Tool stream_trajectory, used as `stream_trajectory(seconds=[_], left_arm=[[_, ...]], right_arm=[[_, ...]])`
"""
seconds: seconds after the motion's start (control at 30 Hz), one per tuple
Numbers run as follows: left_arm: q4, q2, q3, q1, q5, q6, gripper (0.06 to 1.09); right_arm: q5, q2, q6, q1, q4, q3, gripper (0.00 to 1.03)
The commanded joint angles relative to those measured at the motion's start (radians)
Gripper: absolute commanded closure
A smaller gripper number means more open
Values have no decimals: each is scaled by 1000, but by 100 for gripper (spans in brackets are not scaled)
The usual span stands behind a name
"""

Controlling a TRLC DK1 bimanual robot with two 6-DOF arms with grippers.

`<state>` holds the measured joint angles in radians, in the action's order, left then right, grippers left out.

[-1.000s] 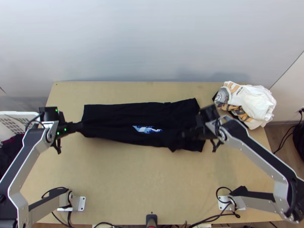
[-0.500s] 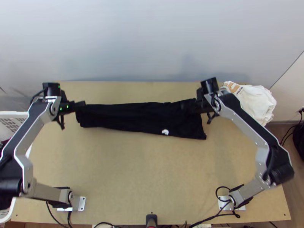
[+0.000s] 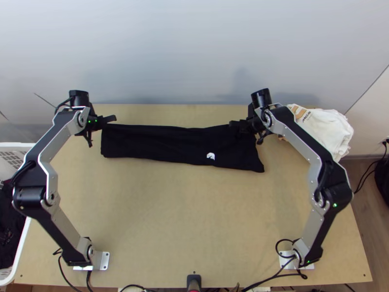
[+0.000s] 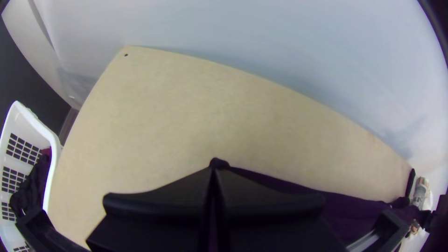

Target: Fold the t-shirt

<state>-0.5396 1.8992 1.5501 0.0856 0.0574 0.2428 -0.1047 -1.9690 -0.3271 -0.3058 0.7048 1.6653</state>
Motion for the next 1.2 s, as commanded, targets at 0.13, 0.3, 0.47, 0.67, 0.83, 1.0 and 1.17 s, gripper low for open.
stream_trajectory(seconds=[0.13,0.3,0.47,0.67,0.83,1.0,1.17], left_arm=[[7,124,56,-14,12,7,105],[6,127,53,-15,12,9,100],[-11,93,56,-18,28,18,34],[-108,32,77,-29,36,10,17],[-117,-49,-28,-24,39,-13,16],[-59,-74,-151,-23,67,-45,14],[13,-51,-211,-33,70,-40,14]], right_arm=[[8,-137,-7,8,1,68,97],[33,-137,-24,-1,4,71,71],[33,-119,-49,-13,16,85,16],[33,-62,-53,-21,48,145,4],[31,29,-64,-44,73,169,4],[10,104,-56,-110,147,171,4],[-3,122,-47,-179,183,156,4]])
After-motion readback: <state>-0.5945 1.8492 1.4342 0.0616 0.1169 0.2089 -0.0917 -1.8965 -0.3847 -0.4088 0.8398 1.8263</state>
